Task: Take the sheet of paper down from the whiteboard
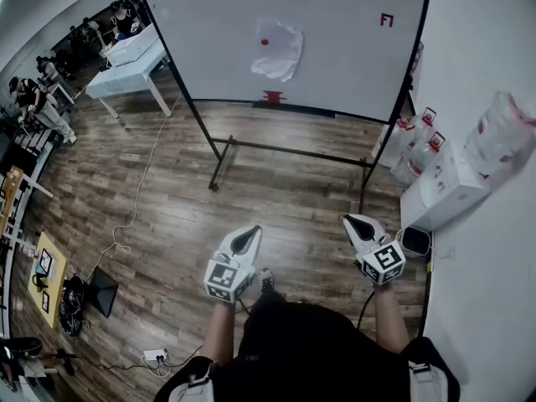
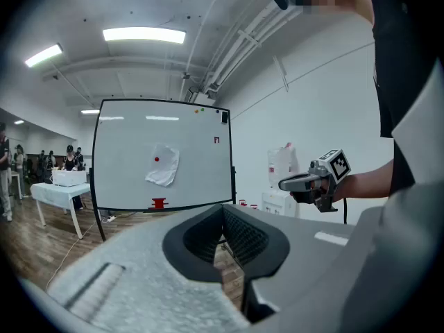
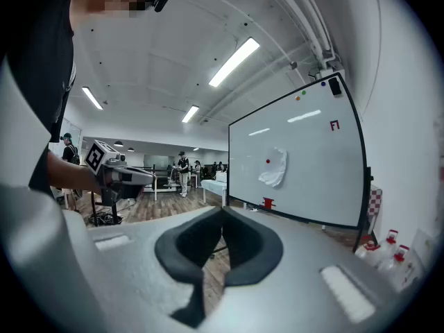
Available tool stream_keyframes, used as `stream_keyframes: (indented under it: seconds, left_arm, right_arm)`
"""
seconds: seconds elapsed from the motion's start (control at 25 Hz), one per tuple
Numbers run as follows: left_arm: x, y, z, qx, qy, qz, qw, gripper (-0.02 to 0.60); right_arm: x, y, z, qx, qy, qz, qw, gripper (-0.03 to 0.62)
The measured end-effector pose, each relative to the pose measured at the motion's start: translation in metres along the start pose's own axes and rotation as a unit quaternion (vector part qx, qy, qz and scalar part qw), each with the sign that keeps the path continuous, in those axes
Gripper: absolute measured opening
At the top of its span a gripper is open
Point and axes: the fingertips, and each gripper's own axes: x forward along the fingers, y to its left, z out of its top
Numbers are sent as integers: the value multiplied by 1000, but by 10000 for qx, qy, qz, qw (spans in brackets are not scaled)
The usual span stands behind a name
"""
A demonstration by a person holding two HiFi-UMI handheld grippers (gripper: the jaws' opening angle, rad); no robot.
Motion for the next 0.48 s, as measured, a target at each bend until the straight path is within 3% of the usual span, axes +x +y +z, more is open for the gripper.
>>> stream_keyframes:
  seconds: [0.48]
  left_arm:
    - [8,22,-5,-147,12,-83,9999,11]
  right_arm:
    - [23,5,-1,6,150,58,9999,5]
